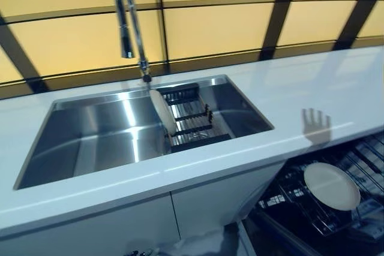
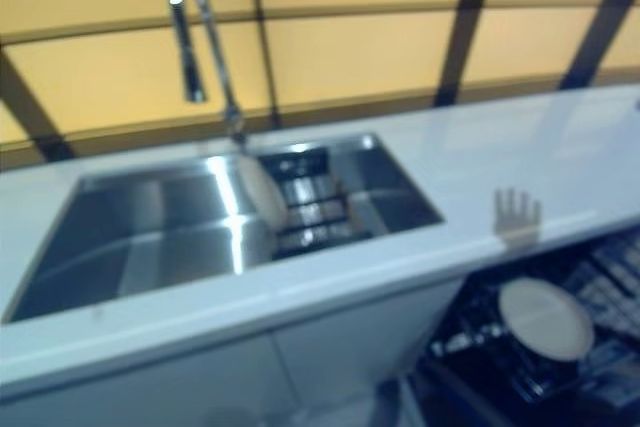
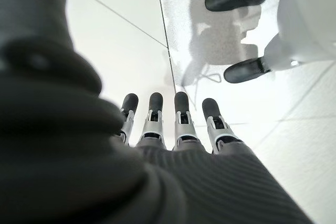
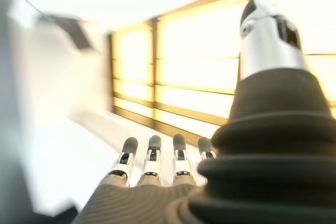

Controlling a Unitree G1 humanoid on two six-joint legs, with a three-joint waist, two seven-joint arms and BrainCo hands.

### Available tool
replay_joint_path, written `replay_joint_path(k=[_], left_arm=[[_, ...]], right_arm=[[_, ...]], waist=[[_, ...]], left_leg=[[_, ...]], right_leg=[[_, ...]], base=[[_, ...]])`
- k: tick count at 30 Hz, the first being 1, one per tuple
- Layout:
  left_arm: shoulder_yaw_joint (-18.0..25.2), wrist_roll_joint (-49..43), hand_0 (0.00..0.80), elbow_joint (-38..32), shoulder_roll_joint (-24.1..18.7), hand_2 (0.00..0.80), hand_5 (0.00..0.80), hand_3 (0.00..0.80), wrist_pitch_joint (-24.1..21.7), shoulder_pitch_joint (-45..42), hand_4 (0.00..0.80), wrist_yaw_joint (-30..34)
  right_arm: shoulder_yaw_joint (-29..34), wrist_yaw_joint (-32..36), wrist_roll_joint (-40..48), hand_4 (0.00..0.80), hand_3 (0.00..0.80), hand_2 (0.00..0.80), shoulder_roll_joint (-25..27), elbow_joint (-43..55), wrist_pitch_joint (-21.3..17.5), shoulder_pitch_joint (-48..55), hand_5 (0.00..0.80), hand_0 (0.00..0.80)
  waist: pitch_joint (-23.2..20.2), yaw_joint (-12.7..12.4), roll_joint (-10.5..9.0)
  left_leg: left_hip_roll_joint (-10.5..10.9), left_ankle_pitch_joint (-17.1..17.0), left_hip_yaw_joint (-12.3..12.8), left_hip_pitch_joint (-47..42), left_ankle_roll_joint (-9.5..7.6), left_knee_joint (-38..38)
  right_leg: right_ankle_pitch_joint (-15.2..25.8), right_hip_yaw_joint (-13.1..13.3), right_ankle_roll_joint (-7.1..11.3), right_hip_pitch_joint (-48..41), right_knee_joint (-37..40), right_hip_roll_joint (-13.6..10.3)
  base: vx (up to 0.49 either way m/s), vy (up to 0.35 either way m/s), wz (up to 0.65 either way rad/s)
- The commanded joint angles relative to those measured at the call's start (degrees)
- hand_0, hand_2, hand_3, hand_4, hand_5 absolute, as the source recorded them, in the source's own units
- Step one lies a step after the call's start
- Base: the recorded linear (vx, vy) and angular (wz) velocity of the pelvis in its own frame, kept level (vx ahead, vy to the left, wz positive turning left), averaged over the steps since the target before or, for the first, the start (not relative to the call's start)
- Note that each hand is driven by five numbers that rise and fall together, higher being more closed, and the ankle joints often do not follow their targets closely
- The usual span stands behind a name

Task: Take plates into dishwasher

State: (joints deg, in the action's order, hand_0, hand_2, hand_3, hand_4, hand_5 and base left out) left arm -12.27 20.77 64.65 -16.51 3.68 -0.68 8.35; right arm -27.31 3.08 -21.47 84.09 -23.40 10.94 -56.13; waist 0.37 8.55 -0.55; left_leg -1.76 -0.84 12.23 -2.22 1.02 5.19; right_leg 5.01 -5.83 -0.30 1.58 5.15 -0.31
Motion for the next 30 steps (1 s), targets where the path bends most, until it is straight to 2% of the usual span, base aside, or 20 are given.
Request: replay_joint_path(k=[1,4,11,19,21,24,30], left_arm=[[-0.5,-1.7,0.000,1.8,-3.5,0.000,0.000,0.000,-0.2,0.0,0.000,0.5],[-0.5,-1.5,0.000,1.9,-3.5,0.000,0.000,0.000,-0.2,-0.4,0.000,0.4],[-0.1,-0.1,0.000,1.8,-4.1,0.000,0.000,0.000,-0.7,0.4,0.000,1.0],[0.5,1.0,0.000,1.9,-4.5,0.000,0.000,0.000,-0.5,1.4,0.000,1.0],[0.5,1.2,0.000,2.0,-4.7,0.000,0.000,0.000,-0.8,2.0,0.000,1.3],[-0.3,2.4,0.000,1.9,-5.1,0.000,0.000,0.000,-1.4,3.4,0.000,1.5],[-1.1,3.3,0.000,1.5,-5.1,0.000,0.000,0.000,-2.1,4.6,0.000,1.4]], right_arm=[[-5.3,-3.8,-8.1,0.000,0.000,0.000,0.1,-0.4,-5.3,-10.0,0.000,0.000],[-9.8,-6.1,-13.0,0.000,0.000,0.000,-0.6,-0.1,-9.1,-13.4,0.000,0.000],[-15.3,-8.0,-22.1,0.000,0.000,0.000,-3.0,2.7,-12.7,-16.9,0.000,0.000],[-20.7,-7.5,-30.3,0.000,0.000,0.000,-4.8,4.3,-17.2,-19.6,0.000,0.000],[-22.6,-8.0,-32.4,0.000,0.000,0.000,-5.7,3.8,-17.7,-20.9,0.000,0.000],[-26.8,-7.9,-34.5,0.000,0.000,0.000,-7.5,3.5,-16.5,-24.9,0.000,0.000],[-30.0,-7.7,-34.6,0.000,0.000,0.000,-9.1,3.8,-14.9,-28.9,0.000,0.000]], waist=[[0.1,-3.2,-3.80],[0.7,-4.1,-3.69],[3.3,-5.9,-3.31],[6.1,-7.2,-3.01],[7.4,-7.5,-2.84],[9.7,-7.7,-2.56],[12.1,-8.0,-2.37]], left_leg=[[-0.5,1.8,-4.0,0.8,-0.56,-0.2],[-0.2,1.4,-5.4,1.5,-0.58,-0.2],[0.8,0.3,-8.2,3.6,-0.76,-0.2],[1.4,-0.6,-9.8,5.5,-1.02,-0.2],[1.6,-1.0,-10.2,6.5,-1.09,-0.2],[1.8,-1.7,-10.7,8.3,-1.19,-0.2],[1.9,-2.3,-10.8,10.1,-1.36,-0.2]], right_leg=[[-4.7,1.5,3.96,-3.2,-0.1,0.8],[-4.9,0.6,3.87,-3.3,-0.1,0.7],[-4.9,-1.2,3.76,-2.7,-0.2,0.1],[-4.7,-2.7,3.75,-1.4,-0.5,-0.6],[-4.4,-2.9,3.72,-0.5,-0.6,-0.7],[-4.0,-3.1,3.68,1.6,-1.0,-0.8],[-3.5,-3.2,3.68,3.7,-1.6,-1.0]], base=[[0.061,0.042,0.36],[0.049,0.053,0.51],[0.005,0.061,0.29],[-0.001,0.044,0.15],[-0.054,0.049,0.09],[-0.091,0.048,0.16],[-0.047,0.029,0.13]])
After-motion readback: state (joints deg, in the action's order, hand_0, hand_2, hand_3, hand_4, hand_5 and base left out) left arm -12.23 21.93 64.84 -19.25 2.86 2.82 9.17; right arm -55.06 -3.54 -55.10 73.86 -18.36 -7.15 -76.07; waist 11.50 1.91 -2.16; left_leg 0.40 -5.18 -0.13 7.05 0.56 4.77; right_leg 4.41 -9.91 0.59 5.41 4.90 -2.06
